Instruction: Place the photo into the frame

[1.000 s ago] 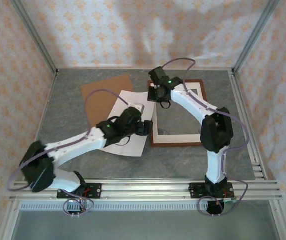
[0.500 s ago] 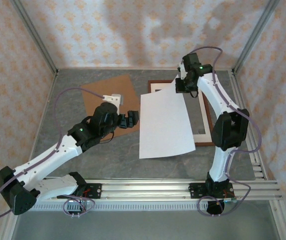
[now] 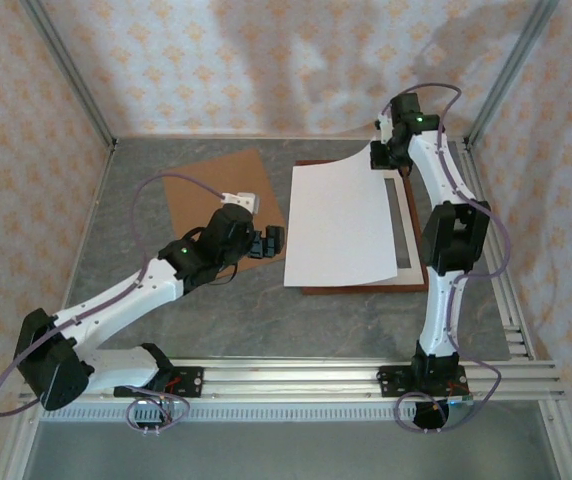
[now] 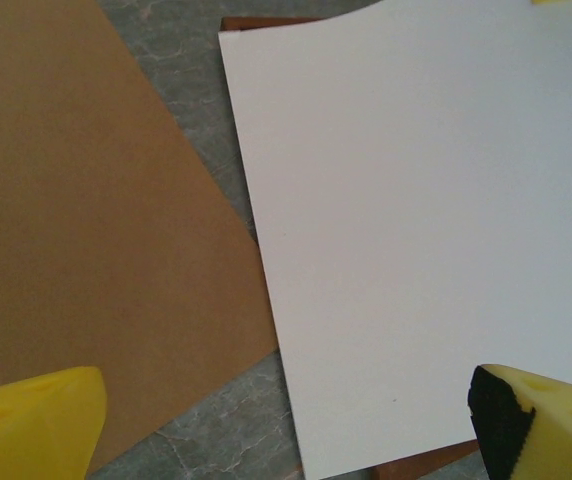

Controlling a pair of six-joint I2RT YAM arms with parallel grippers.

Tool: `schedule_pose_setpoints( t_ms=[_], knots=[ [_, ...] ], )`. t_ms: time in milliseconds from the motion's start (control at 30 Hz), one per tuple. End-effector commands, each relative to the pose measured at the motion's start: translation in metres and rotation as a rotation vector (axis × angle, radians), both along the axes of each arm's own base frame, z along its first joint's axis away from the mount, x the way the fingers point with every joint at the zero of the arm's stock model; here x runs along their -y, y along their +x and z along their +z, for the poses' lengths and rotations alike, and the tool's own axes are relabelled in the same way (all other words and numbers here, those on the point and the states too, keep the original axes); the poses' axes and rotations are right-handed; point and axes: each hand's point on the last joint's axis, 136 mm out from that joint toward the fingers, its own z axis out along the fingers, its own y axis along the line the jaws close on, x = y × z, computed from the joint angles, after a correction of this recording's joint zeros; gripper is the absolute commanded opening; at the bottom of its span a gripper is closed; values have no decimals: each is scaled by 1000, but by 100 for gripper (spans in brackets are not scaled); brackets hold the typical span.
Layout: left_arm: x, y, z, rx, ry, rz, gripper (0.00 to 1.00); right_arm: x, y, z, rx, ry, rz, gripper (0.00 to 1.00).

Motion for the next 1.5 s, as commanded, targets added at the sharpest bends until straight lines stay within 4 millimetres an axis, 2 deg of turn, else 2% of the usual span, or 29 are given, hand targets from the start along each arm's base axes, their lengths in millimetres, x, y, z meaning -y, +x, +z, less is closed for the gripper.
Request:
schedule_pose_setpoints(
  t_ms=[0,267,567,767,1100,1467],
  knots=[
    [-2,9,5,28,28,15,95,3,1,-2,-19,-17,53,0],
    [4,15,-2,10,40,11,95,25,11,-12,-26,-32,41,0],
    [7,21,-11,-12,55,17,96,37,19,-27,-42,-89,57,0],
    [11,24,-12,-18,54,13,96,39,24,-35,-43,-76,44,0],
    [14,27,-16,-32,61,8,96,43,34,-33,-19,-8,5,0],
    [14,27,-22,-43,72,12,96,44,36,-47,-41,-28,42,0]
  ],
)
